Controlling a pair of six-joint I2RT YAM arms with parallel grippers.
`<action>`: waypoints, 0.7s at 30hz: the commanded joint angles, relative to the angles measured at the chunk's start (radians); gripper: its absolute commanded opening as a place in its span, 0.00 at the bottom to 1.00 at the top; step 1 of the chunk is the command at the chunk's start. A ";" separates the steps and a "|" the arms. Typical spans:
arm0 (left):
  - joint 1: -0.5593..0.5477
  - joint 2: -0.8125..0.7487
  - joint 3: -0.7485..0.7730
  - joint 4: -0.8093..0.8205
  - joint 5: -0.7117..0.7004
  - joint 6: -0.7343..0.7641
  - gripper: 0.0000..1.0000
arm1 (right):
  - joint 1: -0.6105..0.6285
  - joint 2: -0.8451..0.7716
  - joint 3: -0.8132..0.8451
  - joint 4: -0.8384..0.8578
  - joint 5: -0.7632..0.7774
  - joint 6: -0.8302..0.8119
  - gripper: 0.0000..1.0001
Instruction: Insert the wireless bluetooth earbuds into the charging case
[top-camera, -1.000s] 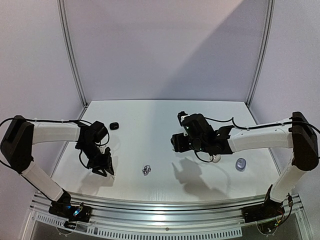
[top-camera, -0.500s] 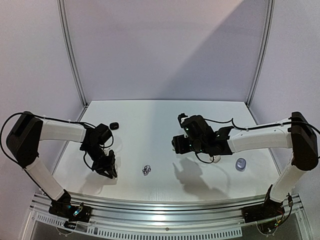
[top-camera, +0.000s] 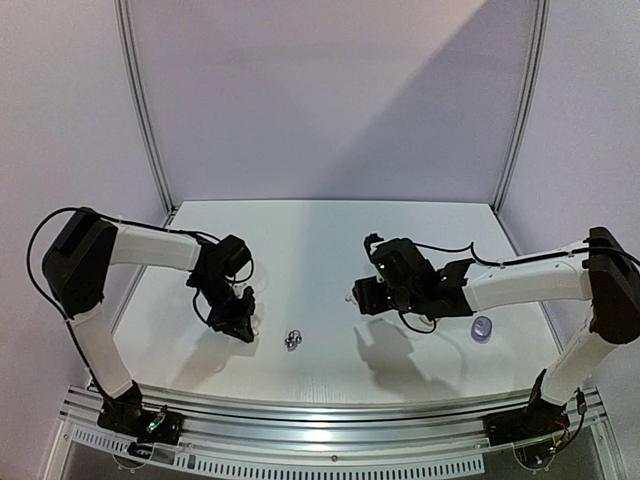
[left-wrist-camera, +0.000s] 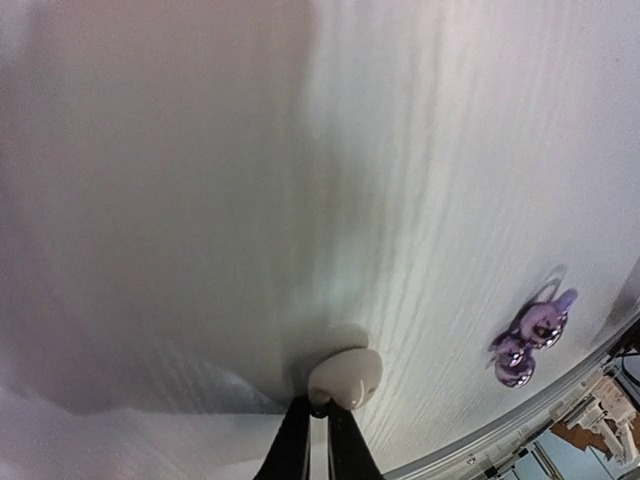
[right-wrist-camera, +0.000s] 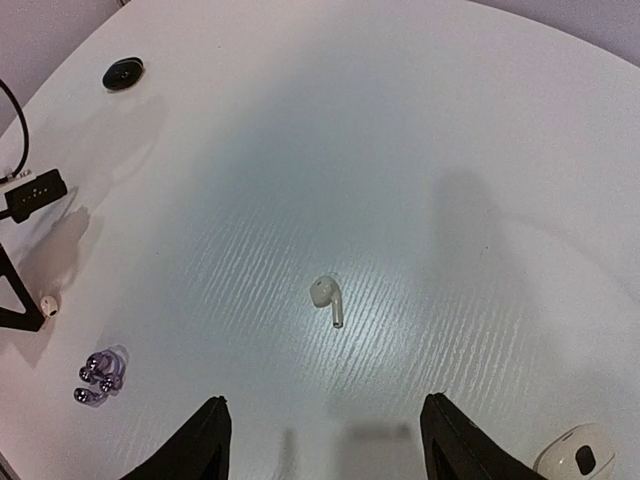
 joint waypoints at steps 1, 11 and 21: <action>-0.028 0.145 0.099 -0.038 -0.088 0.056 0.06 | 0.008 -0.059 -0.051 0.000 0.037 0.010 0.66; -0.107 0.321 0.352 -0.046 -0.067 0.097 0.06 | 0.008 -0.087 -0.099 0.006 0.053 0.007 0.66; -0.159 0.413 0.461 -0.029 -0.055 0.106 0.06 | 0.008 -0.102 -0.114 0.002 0.060 0.000 0.66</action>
